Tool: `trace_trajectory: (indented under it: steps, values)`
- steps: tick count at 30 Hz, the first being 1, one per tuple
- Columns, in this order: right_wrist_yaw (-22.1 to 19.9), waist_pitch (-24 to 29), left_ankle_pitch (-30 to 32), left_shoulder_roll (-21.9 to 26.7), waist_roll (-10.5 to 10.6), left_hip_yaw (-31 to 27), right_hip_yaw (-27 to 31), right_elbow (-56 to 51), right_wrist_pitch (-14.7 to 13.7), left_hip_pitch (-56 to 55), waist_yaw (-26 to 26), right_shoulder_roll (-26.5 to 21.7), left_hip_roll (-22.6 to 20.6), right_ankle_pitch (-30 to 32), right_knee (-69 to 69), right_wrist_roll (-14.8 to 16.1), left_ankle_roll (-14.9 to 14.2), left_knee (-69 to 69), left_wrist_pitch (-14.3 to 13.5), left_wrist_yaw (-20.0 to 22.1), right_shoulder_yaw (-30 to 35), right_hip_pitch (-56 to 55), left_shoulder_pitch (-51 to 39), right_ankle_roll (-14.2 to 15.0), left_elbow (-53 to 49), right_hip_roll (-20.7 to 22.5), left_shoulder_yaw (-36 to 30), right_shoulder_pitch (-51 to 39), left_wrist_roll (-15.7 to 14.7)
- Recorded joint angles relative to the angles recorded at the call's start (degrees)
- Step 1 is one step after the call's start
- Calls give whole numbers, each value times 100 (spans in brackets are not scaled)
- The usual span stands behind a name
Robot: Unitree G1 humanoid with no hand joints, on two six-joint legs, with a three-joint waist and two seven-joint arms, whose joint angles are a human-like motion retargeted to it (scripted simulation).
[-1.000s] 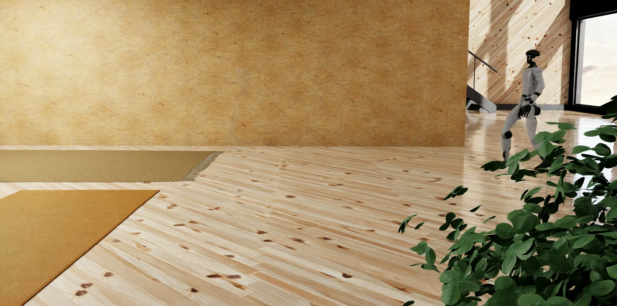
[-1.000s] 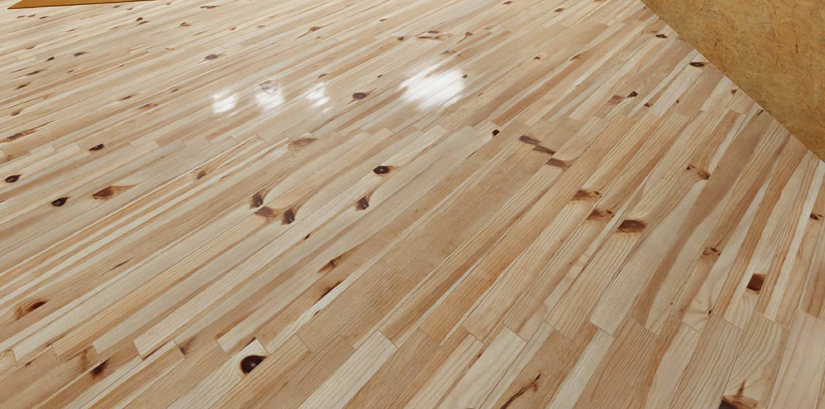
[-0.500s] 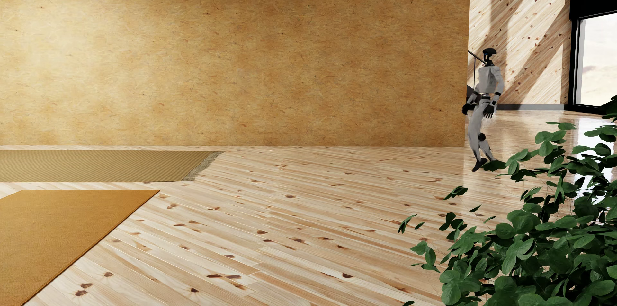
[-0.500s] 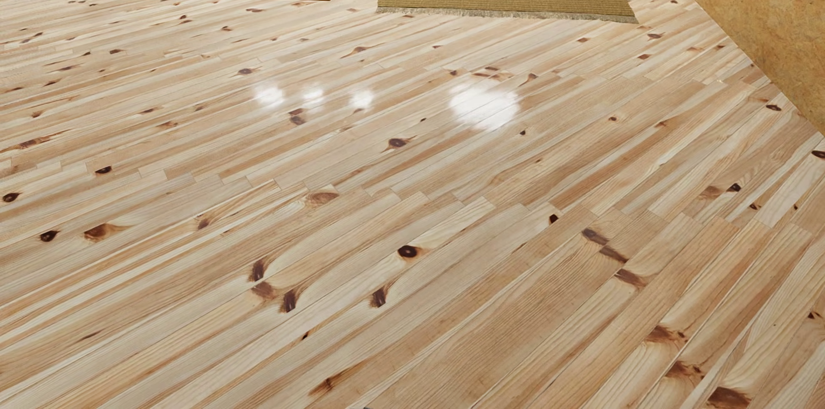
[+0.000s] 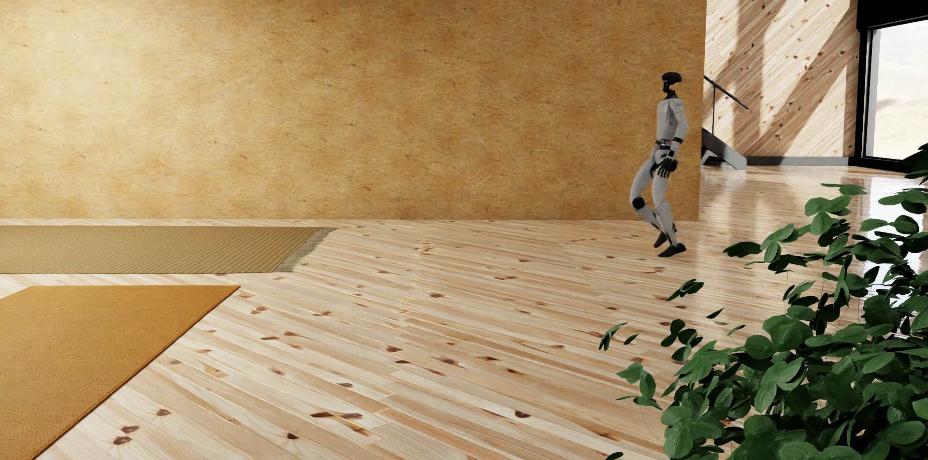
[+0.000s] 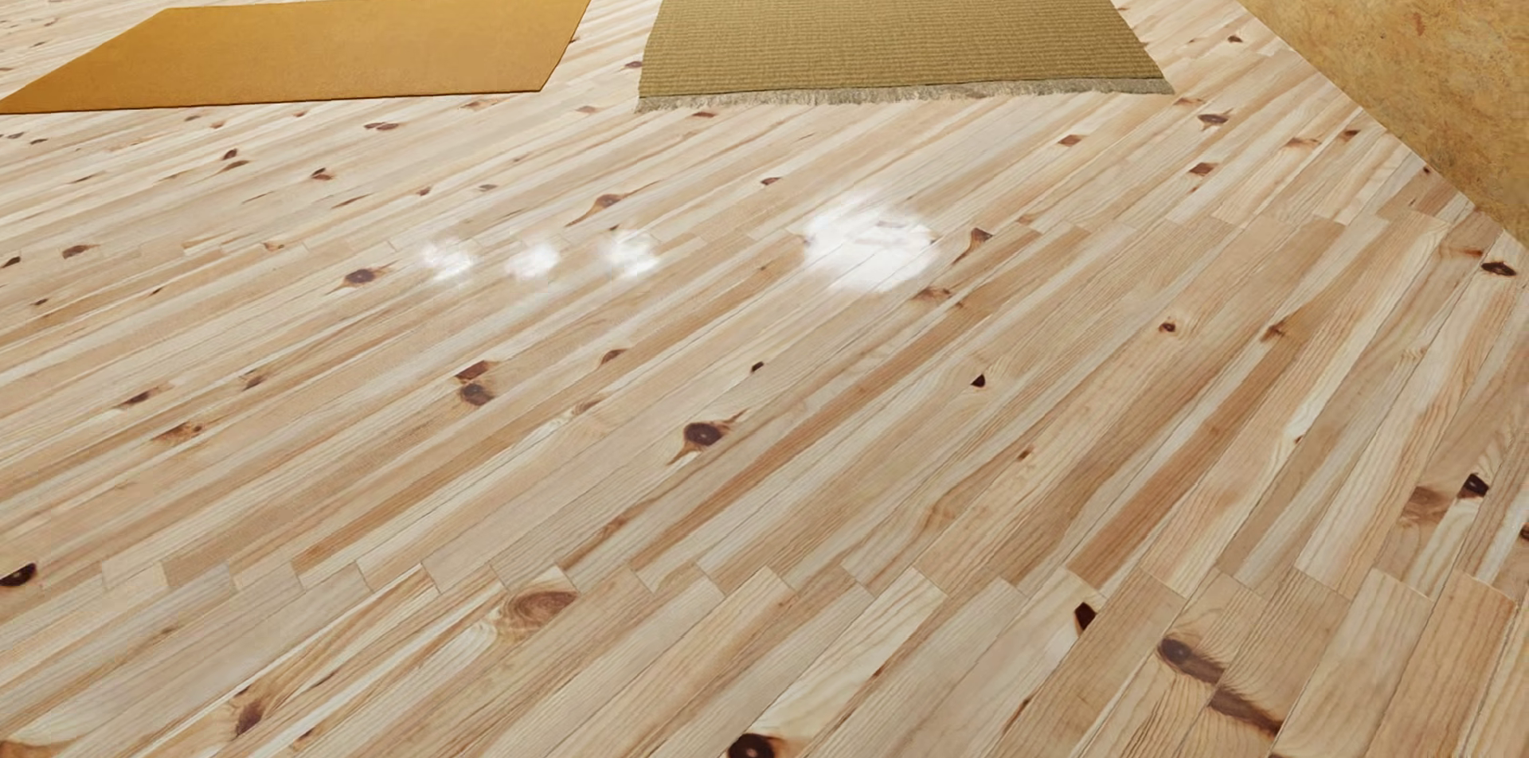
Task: Go forward
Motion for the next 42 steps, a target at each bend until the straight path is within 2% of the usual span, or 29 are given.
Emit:
trace_trajectory:
  steps: [2, 4, 5, 6, 7, 9, 10, 11, 12, 14, 16, 19, 20, 21, 22, 23, 24, 25, 26, 27, 28, 29, 31, 32, 34, 36, 39, 41, 42]
  values:
    - [0, 34, -566, 126, 69, 0, 0, -237, 0, 739, -454, 20, 202, 278, -1692, 0, 0, -249, 0, 0, -10, -405, -386, 0, -159, 5, 203, 286, 0]
    - [0, -71, -1053, 198, 61, 0, 0, -335, 0, 1137, -771, 44, 270, 935, -3660, 0, 0, -324, 0, 0, 25, -544, -766, 0, -352, 10, 436, 439, 0]
    - [0, -135, -1176, 195, 77, 0, 0, -187, 0, 1304, -861, 58, 359, 2582, -6319, 0, 0, -311, 0, 0, 75, -486, -917, 0, -472, 49, 517, 510, 0]
    - [0, -136, -1104, 190, 79, 0, 0, -136, 0, 1462, -951, 99, 440, 1894, -4762, 0, 0, -295, 0, 0, -1, -612, -1055, 0, -572, 78, 590, 573, 0]
    - [0, -110, -739, 159, 121, 0, 0, -36, 0, 1613, -1023, 113, 559, 980, -4157, 0, 0, -213, 0, 0, 52, -803, -1097, 0, -686, 161, 739, 611, 0]
    - [0, -217, 877, -21, 183, 0, 0, 234, 0, 1451, -1126, 173, 702, 1287, -3388, 0, 0, 809, 0, 0, 218, -881, -933, 0, -660, 337, 859, 728, 0]
    - [0, -226, 1763, -97, 239, 0, 0, 282, 0, 1141, -1019, 202, 804, 914, -3175, 0, 0, 1590, 0, 0, 118, -659, -749, 0, -634, 579, 826, 783, 0]
    - [0, -214, 2084, -141, 237, 0, 0, 227, 0, 542, -913, 199, 787, 588, -3146, 0, 0, 2708, 0, 0, 162, -392, -701, 0, -608, 712, 731, 748, 0]
    - [0, -164, 1915, -154, 217, 0, 0, 184, 0, 2, -720, 178, 763, 388, -3222, 0, 0, 3708, 0, 0, 272, 12, -639, 0, -484, 833, 488, 663, 0]
    - [0, -118, 1774, -188, 76, 0, 0, -42, 0, -1054, -201, 138, 697, 164, -3576, 0, 0, 4609, 0, 0, 256, 879, -388, 0, -329, 915, 401, 417, 0]
    - [0, -19, 1932, -140, -126, 0, 0, -396, 0, -1809, 447, 46, 621, 21, -3993, 0, 0, 4021, 0, 0, 234, 1785, -168, 0, -50, 830, 289, 132, 0]
    - [0, 104, 2897, -106, -181, 0, 0, -1113, 0, -2412, 1118, -265, 660, -442, -4295, 0, 0, 1448, 0, 0, 48, 2768, 216, 0, 250, 720, 242, -352, 0]
    - [0, 76, 2605, -123, -174, 0, 0, -1238, 0, -2484, 1297, -356, 657, -669, -4258, 0, 0, 501, 0, 0, -62, 2879, 264, 0, 415, 706, 94, -543, 0]
    - [0, 44, 990, -154, -148, 0, 0, -1345, 0, -2432, 1389, -400, 636, -880, -4283, 0, 0, -136, 0, 0, -256, 3122, 382, 0, 556, 719, 29, -664, 0]
    - [0, -8, 32, -156, -187, 0, 0, -1319, 0, -2414, 1571, -417, 648, -917, -4218, 0, 0, -1065, 0, 0, -317, 3220, 410, 0, 770, 639, -255, -832, 0]
    - [0, 5, -258, -185, -201, 0, 0, -1334, 0, -2458, 1637, -416, 609, -772, -4099, 0, 0, -256, 0, 0, -430, 3416, 528, 0, 901, 554, -280, -898, 0]
    - [0, -6, 216, -231, -253, 0, 0, -1303, 0, -2649, 1650, -398, 476, -458, -3872, 0, 0, -273, 0, 0, -509, 3499, 611, 0, 969, 458, -318, -921, 0]
    - [0, -60, 1146, -279, -271, 0, 0, -1285, 0, -2652, 1743, -371, 374, 109, -3626, 0, 0, -125, 0, 0, -621, 3567, 694, 0, 1057, 335, -402, -827, 0]
    - [0, -136, 1769, -325, -339, 0, 0, -1159, 0, -2725, 1703, -282, 222, 1085, -3216, 0, 0, 177, 0, 0, -699, 3535, 761, 0, 1133, 206, -367, -696, 0]
    - [0, -201, 1899, -350, -386, 0, 0, -1032, 0, -2633, 1651, -208, 73, 2273, -2512, 0, 0, 476, 0, 0, -732, 3246, 863, 0, 1074, 51, -147, -496, 0]
    - [0, -167, 1837, -358, -396, 0, 0, -918, 0, -2431, 1670, -149, -52, 2996, -1680, 0, 0, 634, 0, 0, -677, 2711, 834, 0, 963, -47, 8, -389, 0]
    - [0, -142, 1719, -351, -383, 0, 0, -786, 0, -2198, 1573, -129, -251, 2662, -680, 0, 0, 753, 0, 0, -497, 2063, 786, 0, 797, -92, 64, -338, 0]
    - [0, -11, 1132, -318, -261, 0, 0, -441, 0, -1323, 1116, -28, -291, 380, 454, 0, 0, 624, 0, 0, -204, 1118, 436, 0, 766, 11, 20, -356, 0]
    - [0, 12, 732, -272, -198, 0, 0, -342, 0, -860, 793, 29, -235, -9, 544, 0, 0, 413, 0, 0, -160, 648, 281, 0, 605, 43, 78, -319, 0]
    - [0, 62, -11, -84, -44, 0, 0, -441, 0, 5, 6, 66, 29, 70, -263, 0, 0, -3, 0, 0, -35, -31, -101, 0, 325, 38, 162, -103, 0]
    - [0, 82, -640, 125, 13, 0, 0, -584, 0, 698, -492, 61, 212, 437, -1969, 0, 0, -285, 0, 0, 132, -443, -536, 0, 43, -31, 221, 133, 0]
    - [0, -133, -1378, 337, 13, 0, 0, -505, 0, 1250, -896, 97, 393, 982, -4765, 0, 0, -308, 0, 0, 191, -577, -1037, 0, -539, -49, 622, 421, 0]
    - [0, -117, -957, 366, 59, 0, 0, -129, 0, 1540, -1105, 142, 602, 1082, -4132, 0, 0, -301, 0, 0, 357, -831, -1238, 0, -788, 22, 902, 526, 0]
    - [0, -173, -276, 310, 112, 0, 0, 86, 0, 1567, -1097, 165, 631, 1440, -3845, 0, 0, -77, 0, 0, 507, -973, -1232, 0, -803, 142, 982, 575, 0]
